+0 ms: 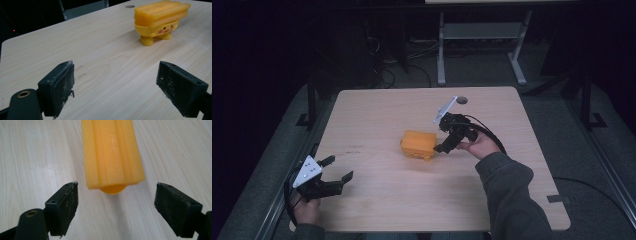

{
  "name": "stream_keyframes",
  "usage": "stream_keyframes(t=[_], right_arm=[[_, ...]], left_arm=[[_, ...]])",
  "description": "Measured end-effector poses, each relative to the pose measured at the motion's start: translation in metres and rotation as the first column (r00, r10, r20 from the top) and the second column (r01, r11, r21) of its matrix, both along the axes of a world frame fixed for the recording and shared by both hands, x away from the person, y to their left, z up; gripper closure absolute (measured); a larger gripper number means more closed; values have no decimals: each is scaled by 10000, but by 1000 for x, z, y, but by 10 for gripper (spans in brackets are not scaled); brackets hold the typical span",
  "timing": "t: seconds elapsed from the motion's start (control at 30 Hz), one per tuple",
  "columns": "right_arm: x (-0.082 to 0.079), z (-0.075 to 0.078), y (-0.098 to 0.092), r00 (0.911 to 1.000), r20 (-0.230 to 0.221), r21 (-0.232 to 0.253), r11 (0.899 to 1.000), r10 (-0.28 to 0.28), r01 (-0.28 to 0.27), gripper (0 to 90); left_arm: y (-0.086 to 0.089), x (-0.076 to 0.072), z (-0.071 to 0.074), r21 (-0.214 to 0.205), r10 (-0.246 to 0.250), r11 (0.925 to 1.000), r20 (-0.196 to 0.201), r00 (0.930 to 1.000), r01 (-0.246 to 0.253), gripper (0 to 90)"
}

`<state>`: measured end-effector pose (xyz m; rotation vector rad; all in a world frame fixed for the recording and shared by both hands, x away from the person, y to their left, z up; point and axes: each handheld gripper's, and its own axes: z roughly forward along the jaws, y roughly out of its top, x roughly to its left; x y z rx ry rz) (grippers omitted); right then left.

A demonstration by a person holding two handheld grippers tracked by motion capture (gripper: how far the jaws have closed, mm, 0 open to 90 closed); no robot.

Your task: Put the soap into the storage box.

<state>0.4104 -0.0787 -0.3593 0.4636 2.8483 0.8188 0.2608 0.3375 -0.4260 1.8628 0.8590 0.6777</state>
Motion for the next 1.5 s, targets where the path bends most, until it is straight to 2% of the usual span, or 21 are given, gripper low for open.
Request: stream_keyframes(t=[0.33, 0.57, 0.8, 1.03, 1.13, 1.5], right_arm=[[-7, -4, -18, 9995, -71, 7, 9995, -304, 304, 190], [-11, -4, -28, 9989, -76, 195, 9987, -459, 461, 190], [-15, -9, -40, 9977, -159, 62, 9978, -651, 652, 189], [-22, -12, -53, 9963, -161, 316, 9959, -847, 851, 193], [-24, -14, -58, 9954, -182, 238, 9953, -936, 940, 191], [-33, -22, -80, 9914, -240, 491, 9903, -1287, 1297, 194]], left_arm=[[-1, 0, -1, 4, 2, 10000, 2, 10000, -2, 139], [-1, 0, -1, 38, -2, 10000, -3, 10000, 2, 139], [-1, 0, -1, 52, 10, 10000, -6, 10000, -10, 139], [-1, 0, -1, 108, -7, 9999, -49, 10000, 8, 139], [-2, 0, -1, 100, -3, 9999, -57, 10000, 4, 139], [-3, 0, -1, 121, -4, 9999, -49, 10000, 5, 139]])
